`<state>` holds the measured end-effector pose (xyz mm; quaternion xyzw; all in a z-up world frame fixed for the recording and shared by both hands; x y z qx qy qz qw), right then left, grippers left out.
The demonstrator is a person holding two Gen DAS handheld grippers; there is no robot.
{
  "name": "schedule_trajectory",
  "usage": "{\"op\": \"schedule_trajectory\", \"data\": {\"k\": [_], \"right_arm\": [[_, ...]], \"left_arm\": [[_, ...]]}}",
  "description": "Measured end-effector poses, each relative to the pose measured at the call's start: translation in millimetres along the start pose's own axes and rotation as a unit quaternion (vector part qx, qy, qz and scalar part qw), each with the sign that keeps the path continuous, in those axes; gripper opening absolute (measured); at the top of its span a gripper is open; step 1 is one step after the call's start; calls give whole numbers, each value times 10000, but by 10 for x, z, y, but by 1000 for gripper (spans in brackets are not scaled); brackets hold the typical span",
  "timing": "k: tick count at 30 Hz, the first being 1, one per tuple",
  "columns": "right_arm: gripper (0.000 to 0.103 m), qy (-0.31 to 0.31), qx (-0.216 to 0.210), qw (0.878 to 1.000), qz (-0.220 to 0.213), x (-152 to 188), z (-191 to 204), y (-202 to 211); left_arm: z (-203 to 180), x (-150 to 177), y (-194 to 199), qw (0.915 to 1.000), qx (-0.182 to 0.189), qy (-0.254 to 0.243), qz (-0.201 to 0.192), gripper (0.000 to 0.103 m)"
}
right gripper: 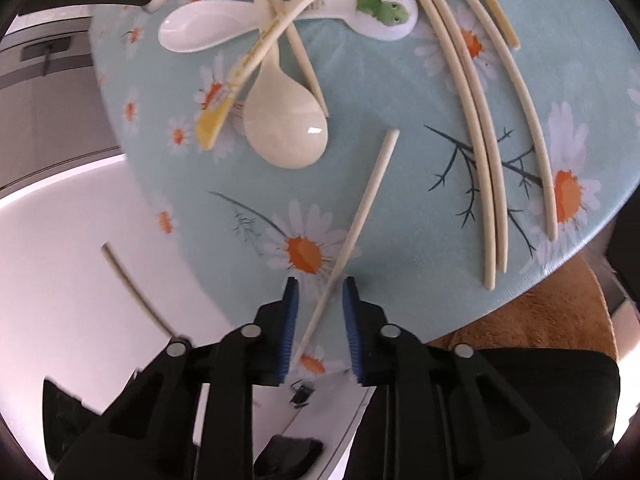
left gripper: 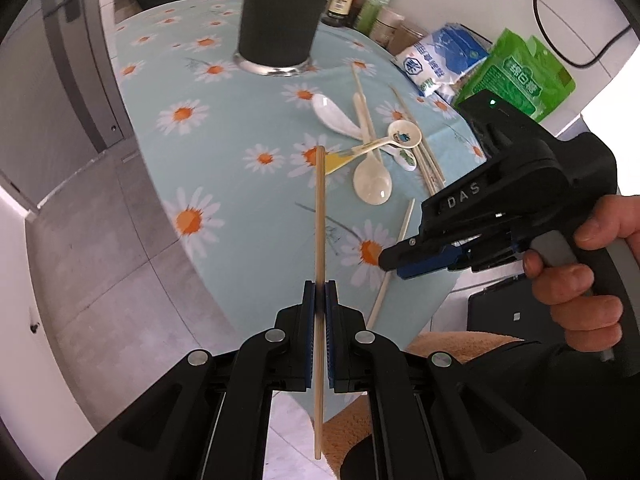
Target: Organize utensils
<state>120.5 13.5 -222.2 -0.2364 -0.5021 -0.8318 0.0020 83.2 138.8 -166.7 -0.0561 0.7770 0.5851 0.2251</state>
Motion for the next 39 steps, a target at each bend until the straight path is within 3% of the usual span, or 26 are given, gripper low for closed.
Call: {"op": "schedule_trajectory", "data": {"k": [5, 13, 16, 18, 23, 32, 39], "right_arm": [[18, -78, 680, 9971, -322, -33, 97, -4], [21, -251, 1758, 9812, -762, 30, 366, -89], [9, -233, 1976, 9760, -885, 45, 409, -88], [7, -219, 2074, 9738, -903, 64, 476, -136], [6, -223, 1991, 9758, -874, 106, 475, -64], [5, -253, 1330, 9870, -867, 98, 81, 150], [5, -113, 771, 9870, -1402, -12, 60, 671]], "left_arm": [[92, 103, 25, 9997, 115, 169, -126, 4], [207, 144, 54, 9981, 318, 341, -403, 4], [211, 166, 42, 9975, 416, 353, -447, 4], [216, 179, 23, 9973, 459, 358, -446, 4], [237, 156, -25, 9972, 502, 363, -417, 4], [94, -33, -87, 9983, 510, 27, -290, 4], [-64, -324, -78, 9978, 494, -244, -367, 4]]}}
Point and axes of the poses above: each gripper's, at about its wrist camera, not at the fingertips, and y roughly against the way its jaws point, z to its left, x to its underside, the point moved 9 cm from there along -y, roughly the way its jaws point, and after that the axes turned 6 degrees about -y, right-handed, at the moved point
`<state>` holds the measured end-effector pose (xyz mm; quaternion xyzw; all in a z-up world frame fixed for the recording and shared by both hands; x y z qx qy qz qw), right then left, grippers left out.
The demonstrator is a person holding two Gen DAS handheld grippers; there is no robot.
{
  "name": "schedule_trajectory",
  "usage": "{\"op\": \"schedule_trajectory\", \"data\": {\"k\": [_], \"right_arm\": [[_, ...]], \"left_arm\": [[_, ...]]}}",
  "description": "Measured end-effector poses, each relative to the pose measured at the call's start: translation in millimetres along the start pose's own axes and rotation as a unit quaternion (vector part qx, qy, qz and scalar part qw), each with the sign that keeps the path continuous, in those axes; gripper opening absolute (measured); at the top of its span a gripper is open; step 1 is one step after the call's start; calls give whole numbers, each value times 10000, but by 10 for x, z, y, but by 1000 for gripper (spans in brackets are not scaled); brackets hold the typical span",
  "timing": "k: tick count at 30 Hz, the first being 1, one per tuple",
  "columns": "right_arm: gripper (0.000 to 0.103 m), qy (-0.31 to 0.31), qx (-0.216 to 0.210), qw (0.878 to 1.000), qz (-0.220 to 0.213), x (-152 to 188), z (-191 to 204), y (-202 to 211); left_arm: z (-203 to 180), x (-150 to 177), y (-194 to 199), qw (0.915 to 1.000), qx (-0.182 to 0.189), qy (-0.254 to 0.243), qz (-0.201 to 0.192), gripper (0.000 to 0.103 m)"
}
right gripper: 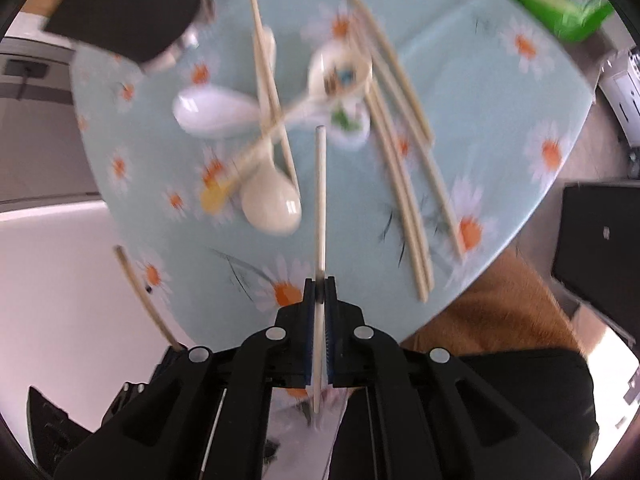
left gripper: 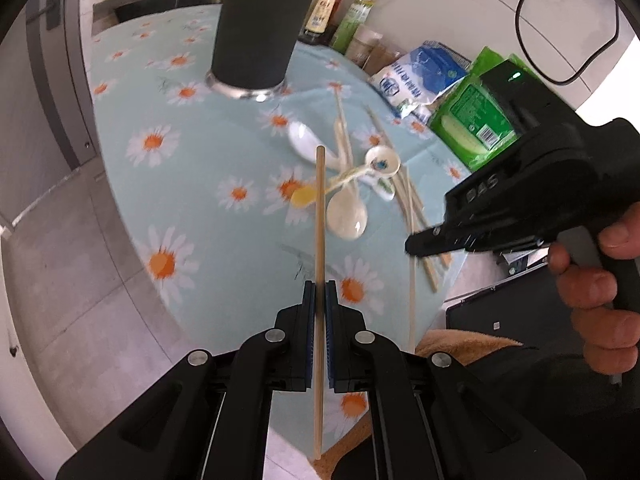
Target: Organize utensils
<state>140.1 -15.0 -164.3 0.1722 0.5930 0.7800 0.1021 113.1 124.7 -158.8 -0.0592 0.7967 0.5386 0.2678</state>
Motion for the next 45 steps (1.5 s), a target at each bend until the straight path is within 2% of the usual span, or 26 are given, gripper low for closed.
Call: {"op": "schedule_trajectory", "data": {"k": [5, 10, 15, 18, 21, 25, 27, 32, 37, 39, 41, 45], "right_arm": [[5, 328, -446, 9973, -476, -291, 65, 357], [5, 656, -782, 9931, -575, -592, 183, 538], [5, 1056, -996, 9855, -881, -952, 302, 780], [5, 1310, -1166, 9790, -1039, -1206, 518, 952], [5, 1709, -1357, 9654, -1430, -1472, 702, 1207], [5, 2348, -1786, 9357, -1933, -1759, 1007, 1572], [5, 2582, -2024, 9236, -1984, -1909, 1174, 1674], [5, 2865, -2439, 9060, -1937, -2153, 1492, 1808], [5, 3113, -2904, 8849, -1890, -2217, 1840, 2013], [5, 3282, -2988, 8695, -2167, -2251, 1990, 2129], [5, 3373, -3128, 8603, -2198, -2244, 2099, 2178], [5, 3509, -3324, 8417, -2405, -2295, 2282, 2276]], "left_arm": [[-11, -372, 11, 9994, -90, 116, -298, 4], [28, -742, 22, 9970, -197, 347, -659, 4], [57, -1155, 74, 9916, -364, 581, -1100, 4], [57, -1451, 110, 9858, -507, 734, -1421, 4], [79, -1678, 154, 9792, -642, 872, -1714, 4], [86, -1975, 207, 9698, -886, 1029, -2029, 4], [102, -2111, 254, 9643, -1039, 1052, -2198, 4], [155, -2403, 417, 9509, -1244, 1149, -2592, 4], [185, -2747, 651, 9367, -1544, 1018, -2974, 4], [216, -2882, 757, 9275, -1642, 972, -3216, 4], [271, -2990, 816, 9204, -1681, 1004, -3385, 4], [429, -3154, 852, 9115, -1770, 1131, -3537, 4]]}}
Point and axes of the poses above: each gripper's, at about its wrist camera, not at the fingertips, and y roughly against the way its jaws point, z to its left, x to its underside, the point moved 9 cm from there along -y, roughly the way its jaws point, and after that the axes turned 6 degrees about -y, right-handed, at the moved point
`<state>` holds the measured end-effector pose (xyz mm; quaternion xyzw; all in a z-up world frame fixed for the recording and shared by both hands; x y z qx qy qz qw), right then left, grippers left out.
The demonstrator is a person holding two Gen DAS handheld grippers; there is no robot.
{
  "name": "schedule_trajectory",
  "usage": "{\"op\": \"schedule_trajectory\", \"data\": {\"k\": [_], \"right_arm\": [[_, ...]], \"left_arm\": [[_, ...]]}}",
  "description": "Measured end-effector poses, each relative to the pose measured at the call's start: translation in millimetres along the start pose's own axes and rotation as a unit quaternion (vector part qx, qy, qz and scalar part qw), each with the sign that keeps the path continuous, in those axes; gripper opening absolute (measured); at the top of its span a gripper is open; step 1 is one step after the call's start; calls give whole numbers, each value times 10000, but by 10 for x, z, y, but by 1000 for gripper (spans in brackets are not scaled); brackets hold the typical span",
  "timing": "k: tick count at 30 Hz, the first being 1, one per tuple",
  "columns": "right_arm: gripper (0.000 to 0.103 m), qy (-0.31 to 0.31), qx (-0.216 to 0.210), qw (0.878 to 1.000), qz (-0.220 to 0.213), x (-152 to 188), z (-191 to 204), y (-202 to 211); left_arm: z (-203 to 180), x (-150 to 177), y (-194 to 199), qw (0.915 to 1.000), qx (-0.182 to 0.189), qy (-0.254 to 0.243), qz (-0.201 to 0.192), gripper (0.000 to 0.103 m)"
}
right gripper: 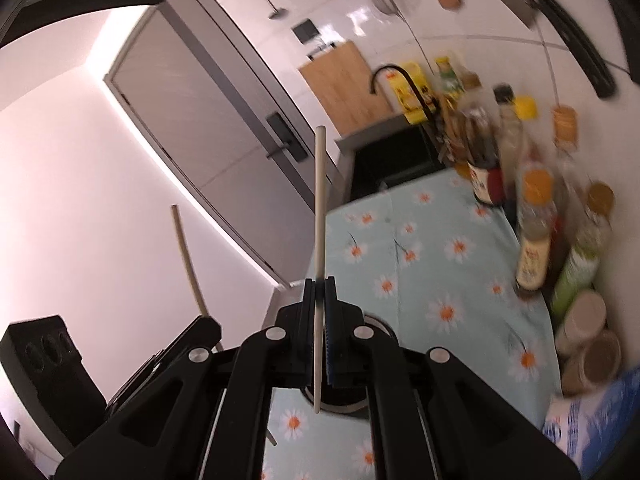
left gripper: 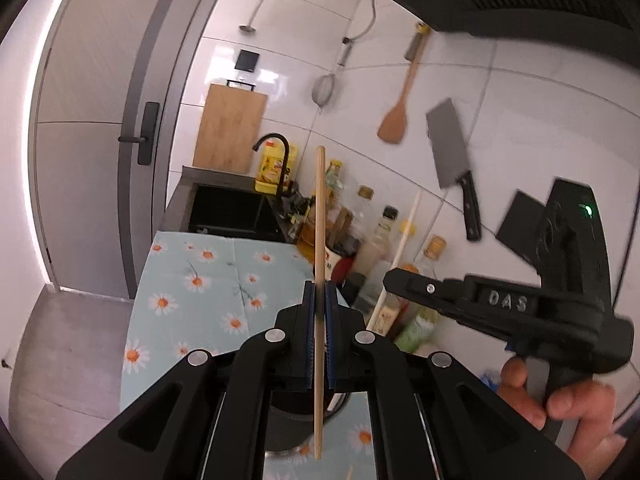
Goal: Organize utensils
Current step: 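Lower the chopstick into the black holder and open the left tool, then move the right tool over the yellow-handled cartoon spoon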
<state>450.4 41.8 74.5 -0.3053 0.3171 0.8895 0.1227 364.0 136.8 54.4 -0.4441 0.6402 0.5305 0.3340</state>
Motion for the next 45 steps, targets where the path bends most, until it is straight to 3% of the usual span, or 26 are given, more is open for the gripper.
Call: {"op": "schedule_trajectory", "data": {"k": [7, 20, 27, 29, 38, 41, 45], "right_arm": [[5, 273, 16, 9994, -194, 0, -57, -253], [6, 202, 263, 9994, 106, 431, -396, -653], [10, 13, 380, 9992, 153, 539, -468, -609], [20, -60, 415, 9990, 126, 558, -481, -556], [20, -130, 542, 9984, -34, 571, -461, -303], [20, -42, 571, 9983, -66, 610, -417, -212], [20, 1, 588, 9982, -99, 658, -384, -72]], "left_arm": [[224, -93, -262, 9990, -118, 303, -298, 4], [339, 439, -608, 9989, -108, 434, -133, 4], [263, 583, -583, 9996, -27, 276, -2, 5], [266, 592, -553, 9996, -23, 277, 27, 5], [285, 657, -365, 9995, 49, 257, 165, 6], [283, 650, -261, 9995, 93, 255, 144, 15], [283, 671, -138, 9993, 184, 264, 189, 15]]}}
Point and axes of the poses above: each gripper's, at about its wrist camera, not at the fingertips, and y roughly against the way its jaws point, z to its left, x to its underside, the point moved 9 cm from there along -y, roughly the way its jaws point, and after that the axes turned 6 degrees about -y, right-handed, at the moved point
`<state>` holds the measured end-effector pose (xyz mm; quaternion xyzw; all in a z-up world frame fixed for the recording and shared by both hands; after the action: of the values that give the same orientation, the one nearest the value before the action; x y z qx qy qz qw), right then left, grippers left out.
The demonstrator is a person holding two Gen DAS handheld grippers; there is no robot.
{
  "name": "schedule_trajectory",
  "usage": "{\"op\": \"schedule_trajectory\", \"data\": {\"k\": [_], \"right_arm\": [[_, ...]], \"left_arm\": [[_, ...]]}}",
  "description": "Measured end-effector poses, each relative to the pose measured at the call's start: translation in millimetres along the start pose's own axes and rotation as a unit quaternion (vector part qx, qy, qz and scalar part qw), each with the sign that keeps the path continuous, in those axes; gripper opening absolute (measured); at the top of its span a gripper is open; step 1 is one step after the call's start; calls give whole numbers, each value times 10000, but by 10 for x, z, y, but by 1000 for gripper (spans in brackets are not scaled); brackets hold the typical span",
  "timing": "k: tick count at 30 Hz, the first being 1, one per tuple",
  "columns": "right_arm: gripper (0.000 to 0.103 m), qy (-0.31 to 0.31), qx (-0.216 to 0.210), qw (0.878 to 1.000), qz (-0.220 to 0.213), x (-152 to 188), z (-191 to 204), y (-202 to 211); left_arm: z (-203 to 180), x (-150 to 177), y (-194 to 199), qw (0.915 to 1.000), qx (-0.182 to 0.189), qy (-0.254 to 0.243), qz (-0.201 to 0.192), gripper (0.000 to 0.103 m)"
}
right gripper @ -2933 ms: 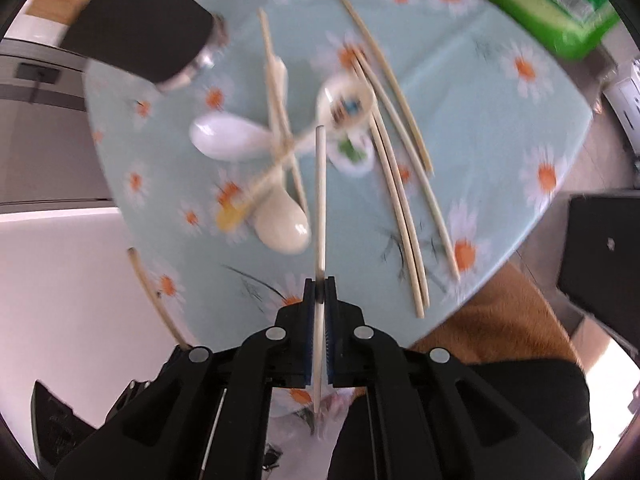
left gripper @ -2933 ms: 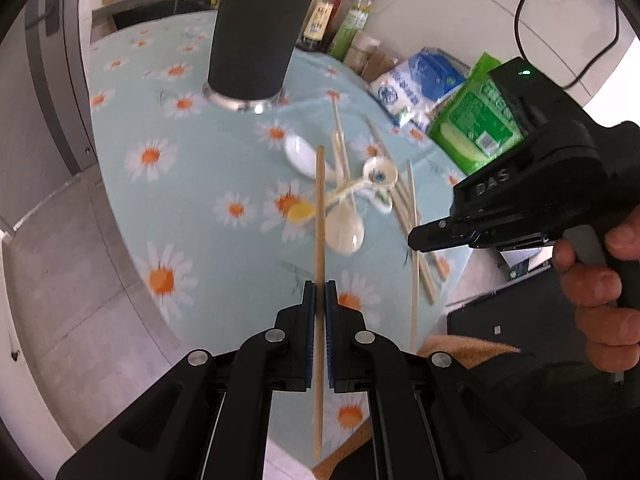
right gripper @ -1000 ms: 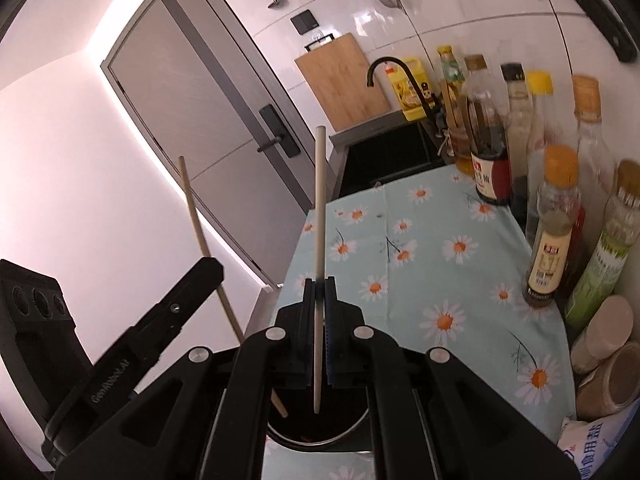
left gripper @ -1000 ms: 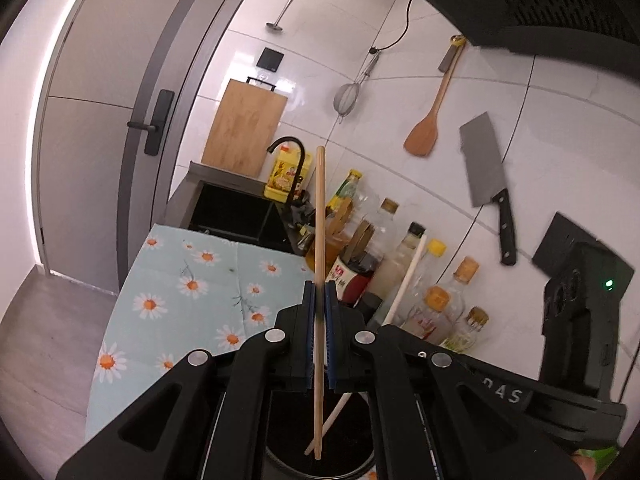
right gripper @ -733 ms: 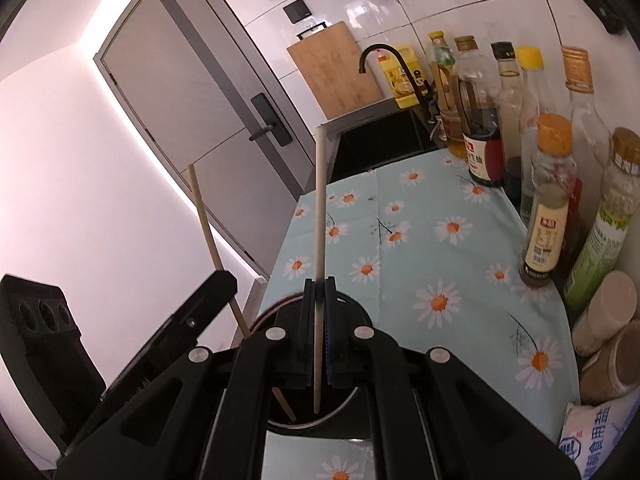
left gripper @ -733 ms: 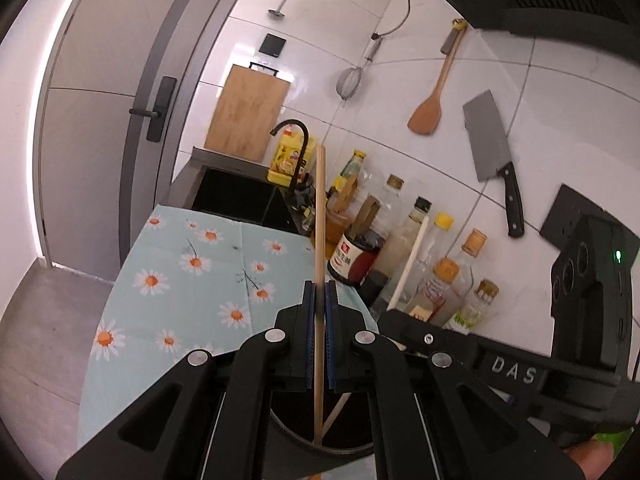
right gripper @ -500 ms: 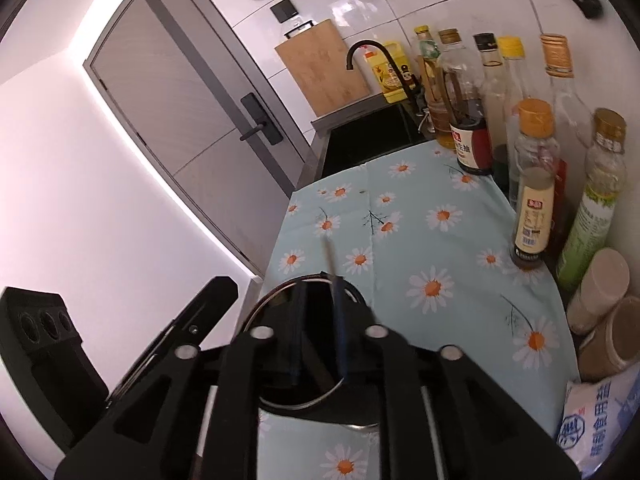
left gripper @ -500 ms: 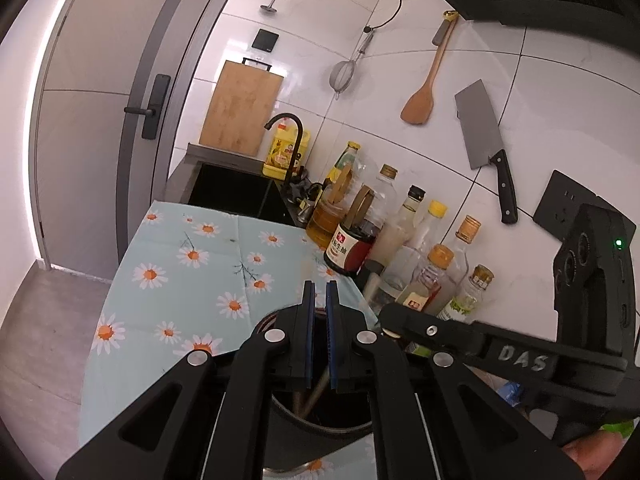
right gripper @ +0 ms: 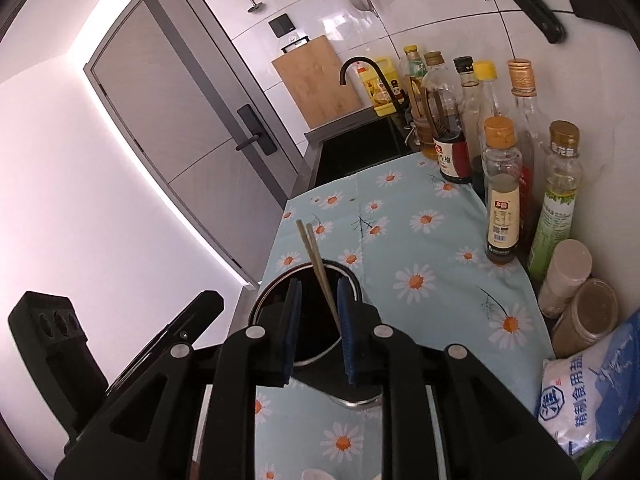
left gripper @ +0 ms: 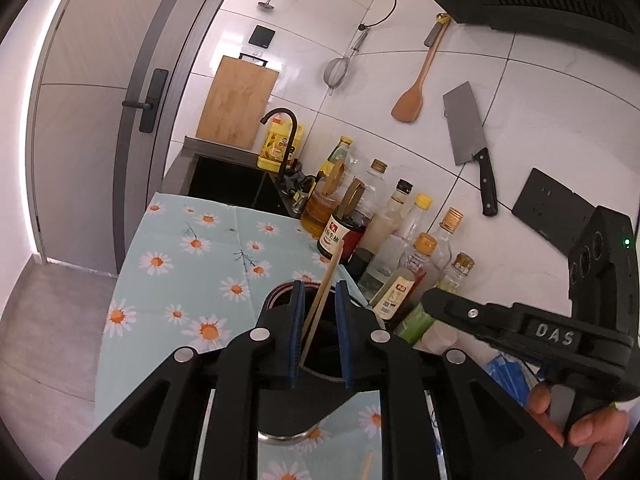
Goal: Organize utensils
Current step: 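Move the right tool over the yellow-handled cartoon spoon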
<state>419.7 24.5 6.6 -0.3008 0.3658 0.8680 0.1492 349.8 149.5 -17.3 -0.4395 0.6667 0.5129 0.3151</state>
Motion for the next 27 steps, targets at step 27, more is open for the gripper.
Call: {"op": "schedule_trajectory", "data": {"k": [27], "right_arm": [[24, 4213, -430, 8521, 3075, 2162, 206, 160]], "left_arm": [[59, 1329, 928, 9891, 482, -287, 1364, 30]]}}
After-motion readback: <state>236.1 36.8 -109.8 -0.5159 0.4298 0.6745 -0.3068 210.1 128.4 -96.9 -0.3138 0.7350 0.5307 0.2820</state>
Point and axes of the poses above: each gripper's, at about its wrist camera, not at the fingertips, and y roughly against the way its jaws point, z to its left, x to its underside, the point moved 9 cm from there along -y, roughly the way its jaws point, and after that the axes turned 6 degrees about -y, right-handed, at the moved point
